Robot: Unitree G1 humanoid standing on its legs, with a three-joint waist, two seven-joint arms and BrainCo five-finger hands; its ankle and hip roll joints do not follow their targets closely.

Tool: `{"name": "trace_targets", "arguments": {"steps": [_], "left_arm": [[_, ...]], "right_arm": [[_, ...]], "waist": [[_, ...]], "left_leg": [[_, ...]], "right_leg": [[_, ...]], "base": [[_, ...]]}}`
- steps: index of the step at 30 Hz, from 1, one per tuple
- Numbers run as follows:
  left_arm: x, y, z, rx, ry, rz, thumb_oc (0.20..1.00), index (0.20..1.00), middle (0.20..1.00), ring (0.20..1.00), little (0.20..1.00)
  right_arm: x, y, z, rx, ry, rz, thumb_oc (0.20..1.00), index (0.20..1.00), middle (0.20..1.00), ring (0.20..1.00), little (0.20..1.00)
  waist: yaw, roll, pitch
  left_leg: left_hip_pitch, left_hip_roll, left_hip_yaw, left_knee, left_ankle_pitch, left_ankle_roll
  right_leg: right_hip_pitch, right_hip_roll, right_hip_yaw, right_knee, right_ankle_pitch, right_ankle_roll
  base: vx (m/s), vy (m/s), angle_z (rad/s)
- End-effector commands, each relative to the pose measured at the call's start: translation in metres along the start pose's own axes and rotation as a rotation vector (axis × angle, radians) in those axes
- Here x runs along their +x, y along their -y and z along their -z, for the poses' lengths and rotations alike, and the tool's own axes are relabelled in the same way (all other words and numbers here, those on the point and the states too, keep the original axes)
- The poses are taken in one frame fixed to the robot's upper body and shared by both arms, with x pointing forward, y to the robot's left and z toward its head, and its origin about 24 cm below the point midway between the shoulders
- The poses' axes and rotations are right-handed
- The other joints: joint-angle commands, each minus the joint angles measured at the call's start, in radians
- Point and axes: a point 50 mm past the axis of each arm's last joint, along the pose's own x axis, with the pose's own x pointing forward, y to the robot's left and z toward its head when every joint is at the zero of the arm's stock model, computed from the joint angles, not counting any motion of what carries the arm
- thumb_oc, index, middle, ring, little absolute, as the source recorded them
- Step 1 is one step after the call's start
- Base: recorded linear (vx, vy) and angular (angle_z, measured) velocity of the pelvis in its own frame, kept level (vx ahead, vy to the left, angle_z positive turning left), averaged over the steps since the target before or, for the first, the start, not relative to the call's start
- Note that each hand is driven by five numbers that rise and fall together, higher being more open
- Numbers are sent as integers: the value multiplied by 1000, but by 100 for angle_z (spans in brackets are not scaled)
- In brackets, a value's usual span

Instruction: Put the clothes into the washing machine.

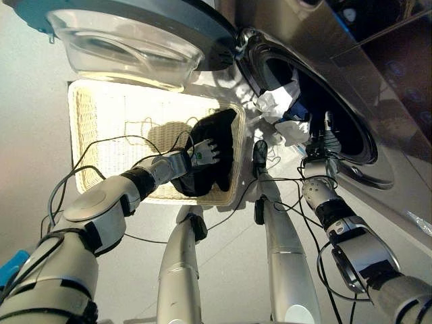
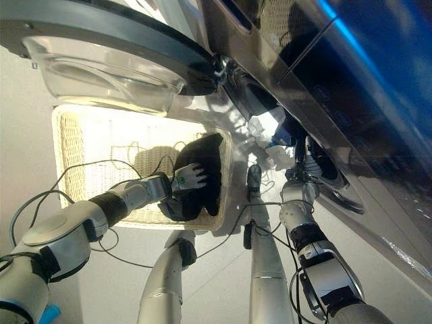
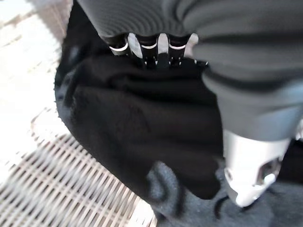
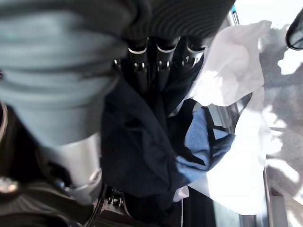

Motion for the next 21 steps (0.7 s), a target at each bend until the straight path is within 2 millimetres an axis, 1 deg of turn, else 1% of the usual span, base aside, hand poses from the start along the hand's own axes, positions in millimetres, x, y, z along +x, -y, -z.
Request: {"name": "trace_targets", "arguments": {"steps": [1,3,8,14,17,19,20,21], "left_arm": [[-9,26,16,24,-105,160,1000,1000,1000,1000,1000],[-10,27,19,50,-118,182,1000,1000,1000,1000,1000],[-12,29,24,90,-119,199,1000,1000,1000,1000,1000],[-14,30,33,151,-126,230,1000,1000,1000,1000,1000],[-15,31,37,173,-142,259,1000,1000,1000,1000,1000],[-17,36,42,168,-161,321,1000,1000,1000,1000,1000],[-17,37,42,168,-165,337,805,805,805,805,805],[-19,39,43,161,-168,367,200,200,200,200,200]], "right_arm": [[-6,-15,-3,82,65,-64,1000,1000,1000,1000,1000],[-9,-22,-6,116,82,-93,1000,1000,1000,1000,1000],[-14,-26,-9,167,96,-140,1000,1000,1000,1000,1000],[-14,-33,-14,212,118,-184,1000,1000,1000,1000,1000],[-14,-36,-17,226,132,-196,1000,1000,1000,1000,1000],[-14,-40,-20,238,144,-203,1000,1000,1000,1000,1000],[-14,-40,-20,241,146,-202,1000,1000,1000,1000,1000],[-14,-39,-21,248,147,-199,1000,1000,1000,1000,1000]], "waist": [[10,-25,-18],[11,-33,-18],[7,-48,-18],[4,-63,-18],[2,-67,-18],[1,-70,-18],[1,-70,-18],[0,-71,-18]], "left_leg": [[-14,-47,72,-95,78,-67],[-33,-46,68,-97,79,-67],[-64,-39,50,-89,77,-69],[-87,-28,40,-81,75,-71],[-97,-24,35,-77,75,-74],[-104,-20,32,-76,75,-76],[-106,-19,31,-75,75,-76],[-109,-18,30,-71,74,-77]], "right_leg": [[-1,55,-25,46,-31,136],[-17,52,-27,42,-25,138],[-42,49,-25,45,-18,139],[-60,46,-30,53,-18,139],[-67,44,-32,53,-18,139],[-74,43,-32,58,-19,138],[-76,43,-32,60,-20,138],[-78,42,-31,63,-20,138]], "base": [[-1,-45,0],[-3,-58,2],[0,-38,6],[-2,-6,1],[0,0,0],[0,0,0],[0,0,0],[0,0,0]]}}
